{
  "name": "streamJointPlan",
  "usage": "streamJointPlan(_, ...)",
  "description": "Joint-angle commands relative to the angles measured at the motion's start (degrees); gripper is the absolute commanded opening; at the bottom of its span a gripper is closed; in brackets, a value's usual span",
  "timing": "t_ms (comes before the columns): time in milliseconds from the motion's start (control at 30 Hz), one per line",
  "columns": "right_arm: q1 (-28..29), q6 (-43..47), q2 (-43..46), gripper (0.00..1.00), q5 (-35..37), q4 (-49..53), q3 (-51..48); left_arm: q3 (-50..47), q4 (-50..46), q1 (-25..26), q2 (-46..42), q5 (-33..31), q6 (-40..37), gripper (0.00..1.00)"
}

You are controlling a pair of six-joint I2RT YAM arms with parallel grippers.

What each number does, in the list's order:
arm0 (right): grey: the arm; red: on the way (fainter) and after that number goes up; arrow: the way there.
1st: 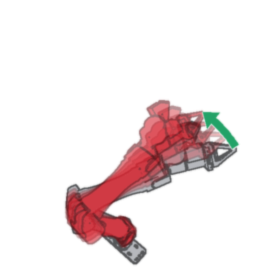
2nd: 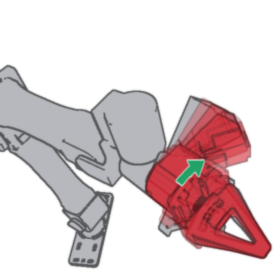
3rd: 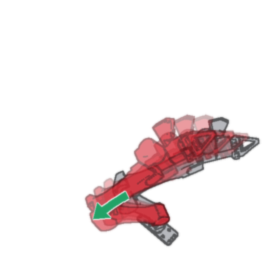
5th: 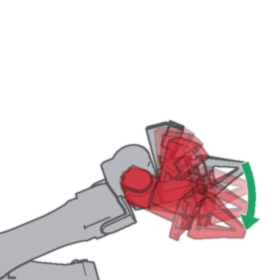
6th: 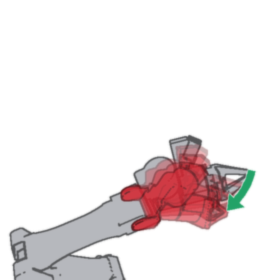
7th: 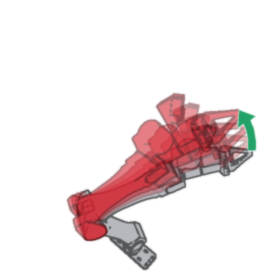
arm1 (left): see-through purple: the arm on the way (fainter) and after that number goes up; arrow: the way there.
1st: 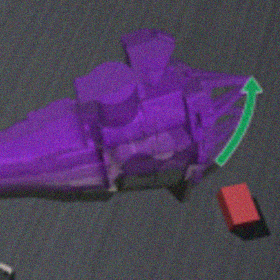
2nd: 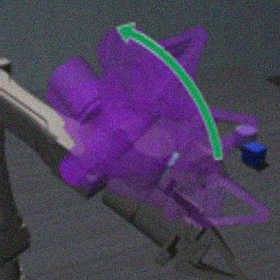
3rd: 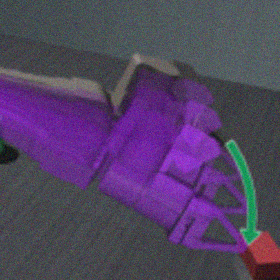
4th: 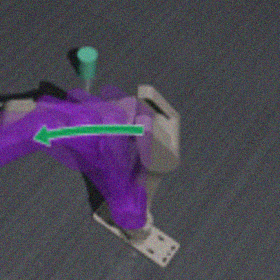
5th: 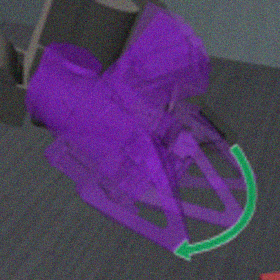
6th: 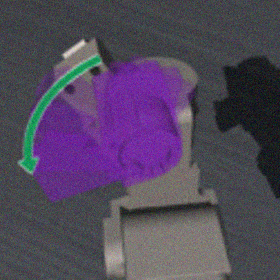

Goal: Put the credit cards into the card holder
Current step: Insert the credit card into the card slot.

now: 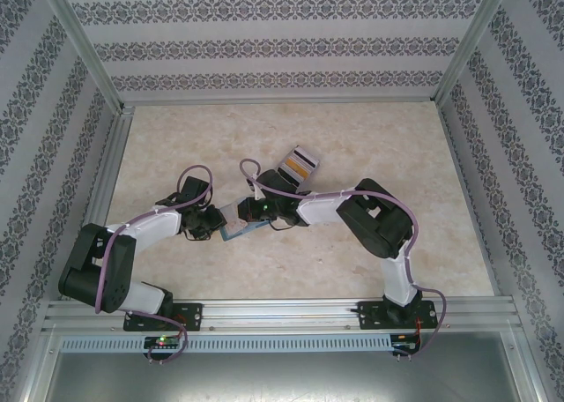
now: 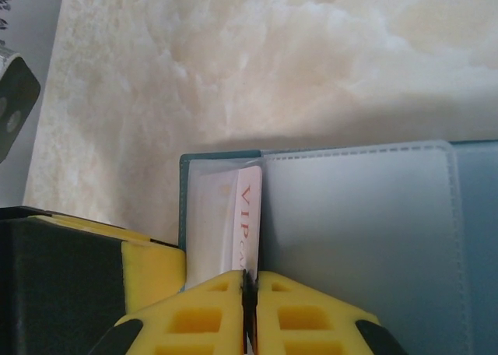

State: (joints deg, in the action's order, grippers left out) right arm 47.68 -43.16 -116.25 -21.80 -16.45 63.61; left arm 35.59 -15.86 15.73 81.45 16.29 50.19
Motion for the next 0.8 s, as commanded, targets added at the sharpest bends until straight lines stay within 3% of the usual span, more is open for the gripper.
streamJointPlan(0,2.3,2.7,-2.5,0.12,-0.2,5.1,1.6,-0.6,0.4,-0.4,1.0,0.4,0.3,0.25)
streamJointPlan(767,5.5,7.5,-3.4,0.20,4.9,13.4,5.6,0.4,-0.5,-0.4,0.5,0.0,0.0,0.25)
